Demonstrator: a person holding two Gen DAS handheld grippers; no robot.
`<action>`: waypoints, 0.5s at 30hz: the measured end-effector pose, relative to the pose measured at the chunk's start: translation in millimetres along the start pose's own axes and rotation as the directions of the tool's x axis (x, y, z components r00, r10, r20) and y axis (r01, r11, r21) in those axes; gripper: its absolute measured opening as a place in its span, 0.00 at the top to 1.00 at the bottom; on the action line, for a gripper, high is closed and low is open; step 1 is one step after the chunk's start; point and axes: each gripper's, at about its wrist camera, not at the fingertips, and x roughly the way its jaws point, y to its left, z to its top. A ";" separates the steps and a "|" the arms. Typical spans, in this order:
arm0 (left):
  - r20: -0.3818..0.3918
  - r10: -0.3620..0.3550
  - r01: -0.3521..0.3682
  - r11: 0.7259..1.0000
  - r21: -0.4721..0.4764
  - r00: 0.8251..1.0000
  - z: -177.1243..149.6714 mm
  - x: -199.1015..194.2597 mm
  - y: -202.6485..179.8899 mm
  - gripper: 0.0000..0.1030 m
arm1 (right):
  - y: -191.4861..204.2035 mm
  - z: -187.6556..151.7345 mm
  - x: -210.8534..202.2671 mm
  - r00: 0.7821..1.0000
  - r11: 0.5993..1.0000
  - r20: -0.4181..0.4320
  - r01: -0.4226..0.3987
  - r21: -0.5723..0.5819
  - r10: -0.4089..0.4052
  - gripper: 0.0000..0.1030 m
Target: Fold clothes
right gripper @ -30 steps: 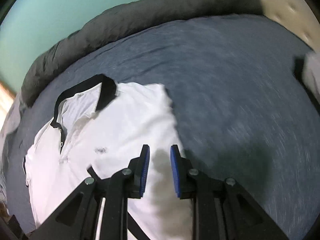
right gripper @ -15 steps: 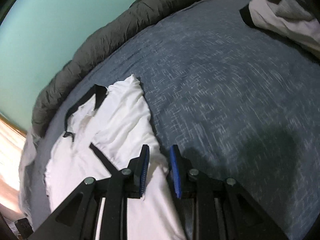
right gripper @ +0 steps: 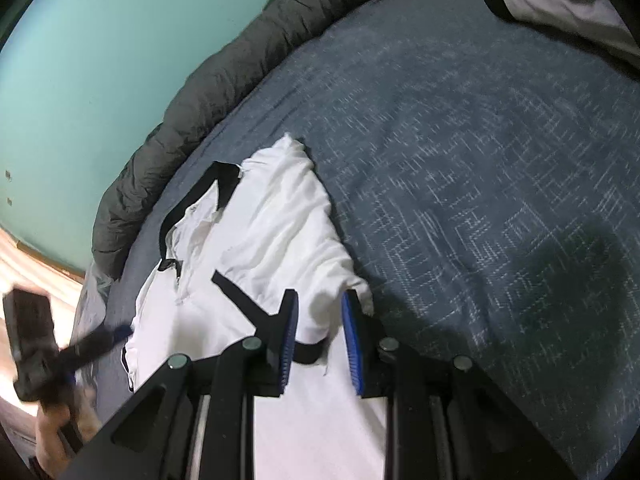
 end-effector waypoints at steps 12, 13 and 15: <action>-0.088 -0.064 0.064 0.998 -0.007 0.994 100.9 113.7 -23.7 0.32 | -6.4 -0.3 9.2 0.999 0.998 0.013 -0.052 -0.020 0.052 0.96; -0.096 -0.061 0.060 0.998 -0.006 0.994 106.9 121.2 -25.7 0.32 | -7.7 -0.5 9.2 0.998 0.998 0.014 -0.057 -0.020 0.057 0.97; -0.106 -0.062 0.061 0.998 -0.010 0.992 116.4 135.2 -30.1 0.39 | -10.2 -1.0 9.3 0.998 0.998 0.014 -0.067 -0.020 0.067 0.97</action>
